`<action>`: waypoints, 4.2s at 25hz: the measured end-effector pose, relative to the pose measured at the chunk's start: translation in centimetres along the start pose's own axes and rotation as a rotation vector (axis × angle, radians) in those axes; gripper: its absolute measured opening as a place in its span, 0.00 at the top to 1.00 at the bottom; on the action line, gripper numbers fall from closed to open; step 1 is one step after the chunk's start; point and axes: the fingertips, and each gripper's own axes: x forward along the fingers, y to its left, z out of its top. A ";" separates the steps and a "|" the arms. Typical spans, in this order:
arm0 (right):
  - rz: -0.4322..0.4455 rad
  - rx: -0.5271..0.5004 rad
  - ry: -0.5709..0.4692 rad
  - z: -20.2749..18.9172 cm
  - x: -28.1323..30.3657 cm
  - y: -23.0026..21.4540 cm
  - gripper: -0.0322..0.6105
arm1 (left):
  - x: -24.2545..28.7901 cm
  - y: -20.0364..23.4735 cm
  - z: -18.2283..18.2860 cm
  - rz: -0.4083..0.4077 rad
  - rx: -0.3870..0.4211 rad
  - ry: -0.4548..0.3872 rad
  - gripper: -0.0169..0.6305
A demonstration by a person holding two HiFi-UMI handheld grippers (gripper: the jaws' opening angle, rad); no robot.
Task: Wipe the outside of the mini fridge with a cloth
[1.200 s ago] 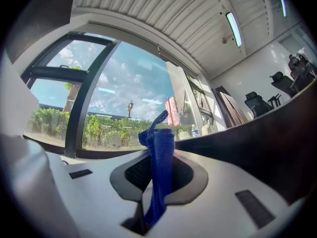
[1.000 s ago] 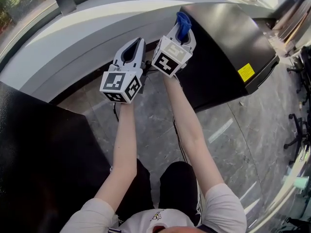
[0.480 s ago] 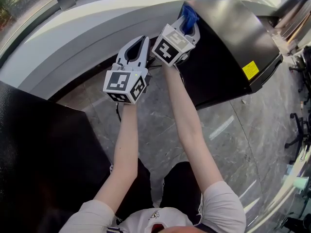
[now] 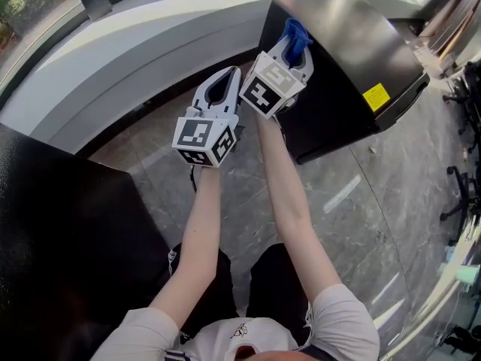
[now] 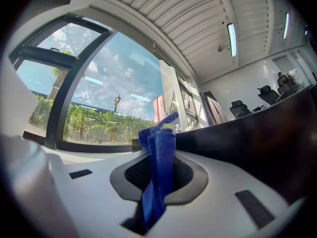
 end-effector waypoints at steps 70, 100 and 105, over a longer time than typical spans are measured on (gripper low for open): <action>0.115 -0.078 -0.005 0.0 -11.3 -5.8 0.85 | 1.0 -5.2 -1.1 -0.060 0.040 0.006 0.97; 0.104 -0.012 0.186 -9.7 5.6 5.7 0.85 | -2.0 4.1 -0.5 0.112 0.020 -0.056 0.97; 0.103 -0.001 0.177 -9.0 4.4 4.4 0.85 | -1.8 3.3 -0.6 0.086 0.024 -0.052 0.97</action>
